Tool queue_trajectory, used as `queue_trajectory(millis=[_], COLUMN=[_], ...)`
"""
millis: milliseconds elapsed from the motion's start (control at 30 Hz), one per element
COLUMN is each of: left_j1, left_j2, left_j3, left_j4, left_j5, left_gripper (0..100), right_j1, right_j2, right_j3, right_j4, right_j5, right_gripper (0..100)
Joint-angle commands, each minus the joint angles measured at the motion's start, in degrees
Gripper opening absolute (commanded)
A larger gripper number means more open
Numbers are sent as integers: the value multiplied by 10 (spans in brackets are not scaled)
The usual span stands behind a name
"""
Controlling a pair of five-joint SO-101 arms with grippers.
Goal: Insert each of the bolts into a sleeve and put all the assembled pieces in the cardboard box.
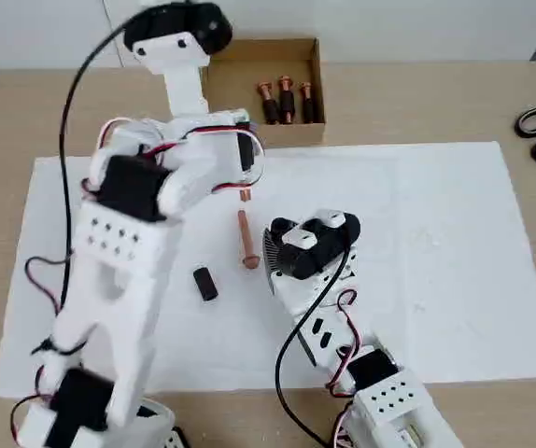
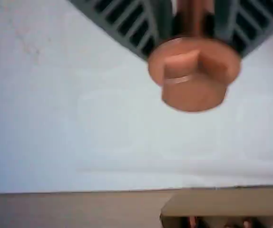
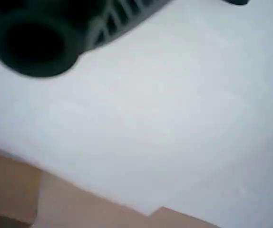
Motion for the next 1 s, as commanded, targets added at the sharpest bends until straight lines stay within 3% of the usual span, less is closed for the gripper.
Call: queue_trajectory(millis=[0,133,600,967], left_j1=[4,3,29,56], left_j2=[-58,-95,-339,-377], left_j3=[10,89,574,713], left_j4=[-20,-75,-490,-606], left_j5=[-7,-9,-66,-72], left_gripper=[6,6,6,6], right_j1=[-5,-4,-5,-41], right_j2=[-7,-7,-11,-7], right_j3=[-4,2,7,9], right_j4=[-15,-15,-20,-15], right_j5=[-5,-5,-6,-6], right_gripper=[4,4,4,4])
